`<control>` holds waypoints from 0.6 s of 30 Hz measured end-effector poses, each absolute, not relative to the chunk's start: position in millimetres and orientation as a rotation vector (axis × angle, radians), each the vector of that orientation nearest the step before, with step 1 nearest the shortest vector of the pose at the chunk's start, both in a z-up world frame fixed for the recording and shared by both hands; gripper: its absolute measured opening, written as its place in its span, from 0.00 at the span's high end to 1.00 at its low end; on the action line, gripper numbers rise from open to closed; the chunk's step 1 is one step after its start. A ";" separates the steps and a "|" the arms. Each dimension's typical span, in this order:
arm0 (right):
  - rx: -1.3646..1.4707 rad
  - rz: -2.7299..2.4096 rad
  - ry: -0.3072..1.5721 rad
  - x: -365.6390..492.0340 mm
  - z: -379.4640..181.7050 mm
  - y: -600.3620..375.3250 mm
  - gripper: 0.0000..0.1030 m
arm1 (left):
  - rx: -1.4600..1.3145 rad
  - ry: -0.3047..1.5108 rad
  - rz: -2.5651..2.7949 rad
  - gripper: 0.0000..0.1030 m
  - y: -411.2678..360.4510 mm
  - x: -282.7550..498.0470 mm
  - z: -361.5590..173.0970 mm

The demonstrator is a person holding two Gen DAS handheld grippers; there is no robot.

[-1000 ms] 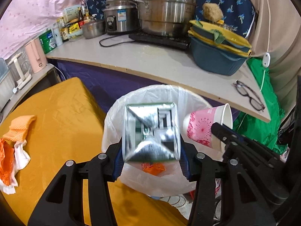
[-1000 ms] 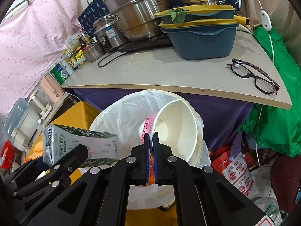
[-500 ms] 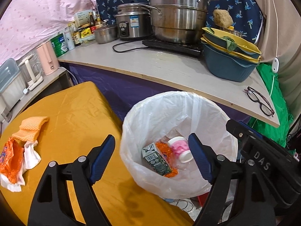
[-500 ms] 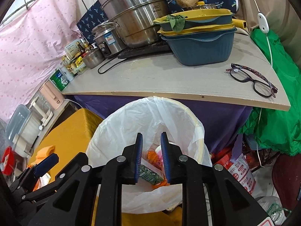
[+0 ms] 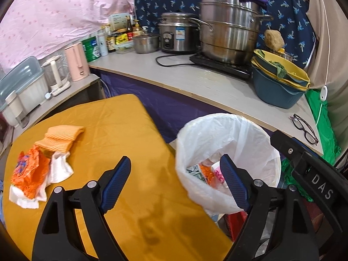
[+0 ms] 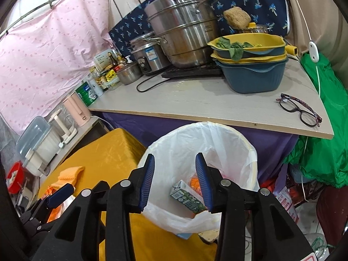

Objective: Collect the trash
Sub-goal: 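Move both tools back toward the remaining trash on the table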

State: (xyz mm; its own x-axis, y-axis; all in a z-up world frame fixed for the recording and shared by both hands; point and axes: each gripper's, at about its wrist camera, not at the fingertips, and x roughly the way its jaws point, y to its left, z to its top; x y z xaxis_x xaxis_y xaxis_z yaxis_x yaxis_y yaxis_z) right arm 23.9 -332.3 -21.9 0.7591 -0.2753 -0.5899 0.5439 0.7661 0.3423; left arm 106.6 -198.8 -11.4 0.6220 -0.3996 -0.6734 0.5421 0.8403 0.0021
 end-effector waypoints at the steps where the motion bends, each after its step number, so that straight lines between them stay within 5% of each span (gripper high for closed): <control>1: 0.527 -0.464 0.539 24.0 -19.4 -327.0 0.58 | 0.211 0.714 -0.540 0.22 -194.2 106.1 -10.1; 18: 0.440 -0.325 0.557 51.9 2.7 -219.1 0.50 | 0.077 0.739 -0.369 0.12 -54.8 119.7 0.5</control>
